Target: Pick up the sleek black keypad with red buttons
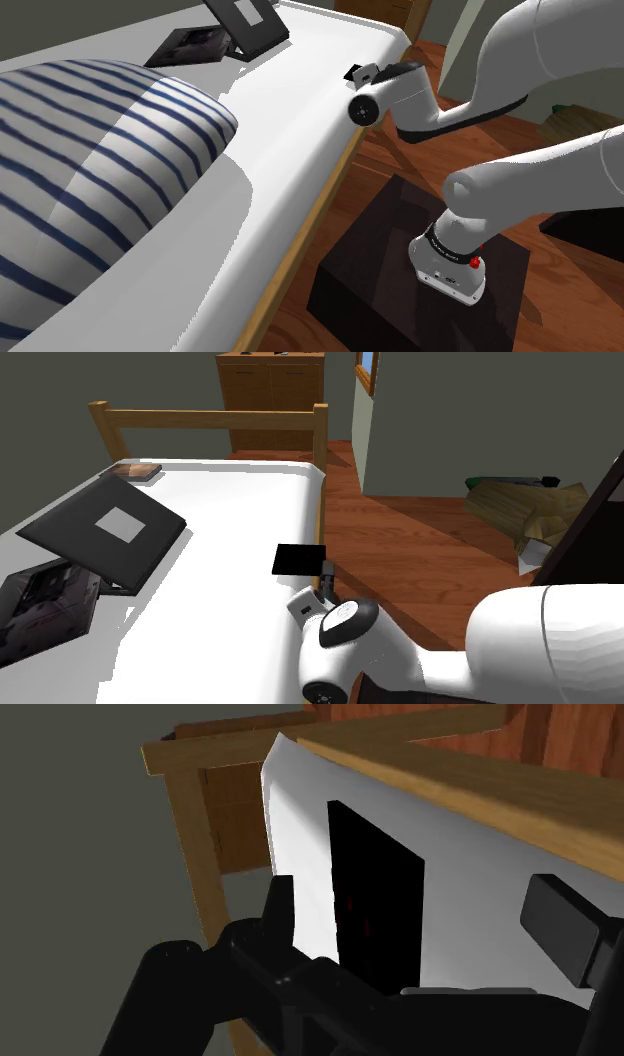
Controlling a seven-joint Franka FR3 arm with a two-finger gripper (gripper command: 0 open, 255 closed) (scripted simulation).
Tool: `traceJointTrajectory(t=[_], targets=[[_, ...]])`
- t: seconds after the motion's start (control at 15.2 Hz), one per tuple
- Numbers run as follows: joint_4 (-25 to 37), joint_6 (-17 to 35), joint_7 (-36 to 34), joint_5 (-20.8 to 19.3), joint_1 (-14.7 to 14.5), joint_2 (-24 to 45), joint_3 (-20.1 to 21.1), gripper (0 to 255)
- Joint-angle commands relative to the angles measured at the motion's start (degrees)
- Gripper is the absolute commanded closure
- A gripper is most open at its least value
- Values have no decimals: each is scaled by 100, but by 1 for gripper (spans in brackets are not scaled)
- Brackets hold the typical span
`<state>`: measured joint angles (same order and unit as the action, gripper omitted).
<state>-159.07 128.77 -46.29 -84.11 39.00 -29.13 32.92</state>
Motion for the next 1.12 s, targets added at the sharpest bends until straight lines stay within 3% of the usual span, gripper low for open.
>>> traceJointTrajectory(t=[0.0,0.13,0.2,0.46,0.79,0.86,1.06], targets=[[174,-444,-722,-1219,502,464,294,0],[321,-1146,-1204,-2128,862,965,526,0],[362,-1370,-1306,-2370,950,1114,574,0],[343,-1736,-1568,-2498,975,1528,687,0],[346,-2020,-1808,-2591,1328,1880,1102,0],[324,-1998,-1862,-2688,1370,1894,1062,255],[248,-1836,-1765,-2557,1286,1635,1007,255]])
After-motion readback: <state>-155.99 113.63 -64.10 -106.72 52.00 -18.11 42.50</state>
